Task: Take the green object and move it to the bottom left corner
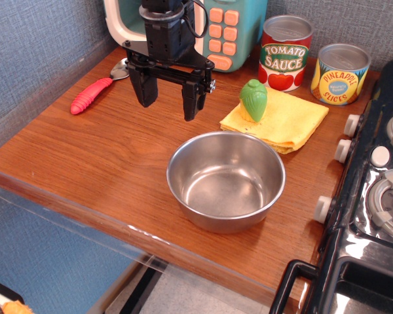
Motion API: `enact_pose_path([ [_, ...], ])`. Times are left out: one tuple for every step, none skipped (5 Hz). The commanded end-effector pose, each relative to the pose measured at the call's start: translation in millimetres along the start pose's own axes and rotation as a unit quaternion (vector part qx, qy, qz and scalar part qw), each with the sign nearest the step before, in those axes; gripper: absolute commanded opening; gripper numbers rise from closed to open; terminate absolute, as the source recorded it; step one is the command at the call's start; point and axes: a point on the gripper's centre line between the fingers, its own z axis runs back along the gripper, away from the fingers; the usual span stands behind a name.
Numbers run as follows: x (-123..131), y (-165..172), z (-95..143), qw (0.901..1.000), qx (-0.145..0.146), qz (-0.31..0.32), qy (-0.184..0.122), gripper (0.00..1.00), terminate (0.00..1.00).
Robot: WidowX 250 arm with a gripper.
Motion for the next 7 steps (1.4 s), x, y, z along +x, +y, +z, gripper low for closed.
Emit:
enact_pose_path([
  [0.0,0.0,0.0,1.0,0.0,0.0,0.0,1.0,0.0],
  [26.8,-19.6,-7.1,0.9995,0.007,-0.028,-0.015,1.0,0.0],
  [56.8,-37.1,-15.8,0.9988,0.01,-0.044,-0.021,1.0,0.0],
  [82.9,-56.7,-20.1,0.9979,0.008,-0.057,-0.031,1.0,0.0],
  [97.9,-68.6,-21.5,0.9978,0.0,-0.056,-0.035,1.0,0.0],
  [107.0,-70.1,-25.8,0.9983,-0.01,-0.046,-0.035,1.0,0.0],
  [106.3,-64.7,-29.3,0.9989,-0.005,-0.034,-0.033,1.0,0.0],
])
